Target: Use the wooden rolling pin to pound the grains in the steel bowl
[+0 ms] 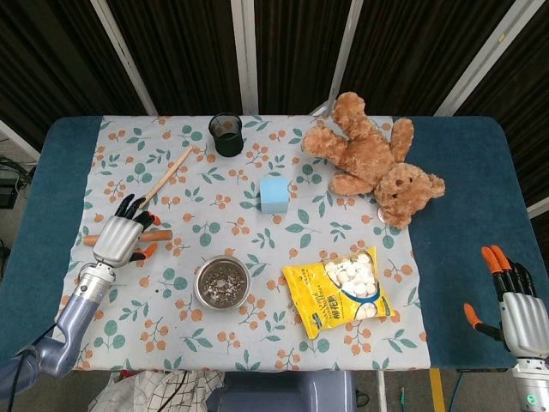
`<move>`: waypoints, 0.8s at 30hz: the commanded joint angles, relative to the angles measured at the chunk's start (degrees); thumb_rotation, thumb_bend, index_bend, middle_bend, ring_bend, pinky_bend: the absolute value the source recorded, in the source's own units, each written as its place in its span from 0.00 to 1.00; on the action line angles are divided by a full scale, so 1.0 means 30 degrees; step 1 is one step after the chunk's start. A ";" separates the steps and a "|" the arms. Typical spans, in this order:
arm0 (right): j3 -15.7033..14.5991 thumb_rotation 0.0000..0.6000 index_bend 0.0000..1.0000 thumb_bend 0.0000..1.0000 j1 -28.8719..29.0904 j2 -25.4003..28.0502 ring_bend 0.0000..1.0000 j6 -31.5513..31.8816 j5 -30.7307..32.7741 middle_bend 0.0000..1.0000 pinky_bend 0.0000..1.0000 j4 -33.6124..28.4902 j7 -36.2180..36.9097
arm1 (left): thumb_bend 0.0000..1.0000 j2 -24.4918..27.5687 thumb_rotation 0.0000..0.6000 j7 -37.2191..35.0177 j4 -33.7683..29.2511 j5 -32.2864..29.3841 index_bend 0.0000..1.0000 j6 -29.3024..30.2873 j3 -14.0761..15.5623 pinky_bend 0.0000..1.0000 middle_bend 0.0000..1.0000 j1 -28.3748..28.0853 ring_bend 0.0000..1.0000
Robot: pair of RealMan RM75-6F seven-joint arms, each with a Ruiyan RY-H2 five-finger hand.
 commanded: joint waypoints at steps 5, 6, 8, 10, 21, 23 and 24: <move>0.0203 1.00 0.00 0.36 0.0209 0.0164 0.00 -0.0225 0.0140 0.00 0.00 -0.0247 -0.0208 | 0.30 0.0826 1.00 0.0487 -0.2001 -0.1054 0.21 0.0245 -0.0654 0.00 0.19 0.0537 0.03; 0.0224 1.00 0.00 0.36 0.0238 0.0186 0.00 -0.0260 0.0159 0.00 0.00 -0.0284 -0.0233 | 0.30 0.1000 1.00 0.0524 -0.2347 -0.1123 0.21 0.0395 -0.0728 0.00 0.19 0.0626 0.03; 0.0303 1.00 0.00 0.36 0.0345 0.0251 0.00 -0.0356 0.0176 0.00 0.00 -0.0380 -0.0302 | 0.27 0.1637 1.00 0.0657 -0.3736 -0.1402 0.19 0.1174 -0.0972 0.00 0.17 0.1123 0.02; 0.0331 1.00 0.00 0.36 0.0391 0.0305 0.00 -0.0410 0.0196 0.00 0.00 -0.0443 -0.0349 | 0.26 0.2464 1.00 0.1214 -0.5460 -0.1772 0.16 0.1632 -0.0965 0.00 0.14 0.1682 0.00; 0.0245 1.00 0.00 0.36 0.0501 0.0418 0.00 -0.0397 -0.0089 0.00 0.00 -0.0304 -0.1147 | 0.26 0.8051 1.00 0.4026 -1.3483 -0.1237 0.04 0.5949 0.1776 0.00 0.00 0.6314 0.00; 0.0186 1.00 0.00 0.36 0.0497 0.0415 0.00 -0.0401 -0.0152 0.00 0.00 -0.0369 -0.1256 | 0.25 0.8455 1.00 0.3681 -1.3733 -0.0674 0.02 0.6806 0.2399 0.00 0.00 0.7177 0.00; 0.0150 1.00 0.00 0.36 0.0498 0.0431 0.00 -0.0421 -0.0178 0.00 0.00 -0.0416 -0.1318 | 0.25 0.8664 1.00 0.3454 -1.3850 -0.0381 0.01 0.7194 0.2737 0.00 0.00 0.7632 0.00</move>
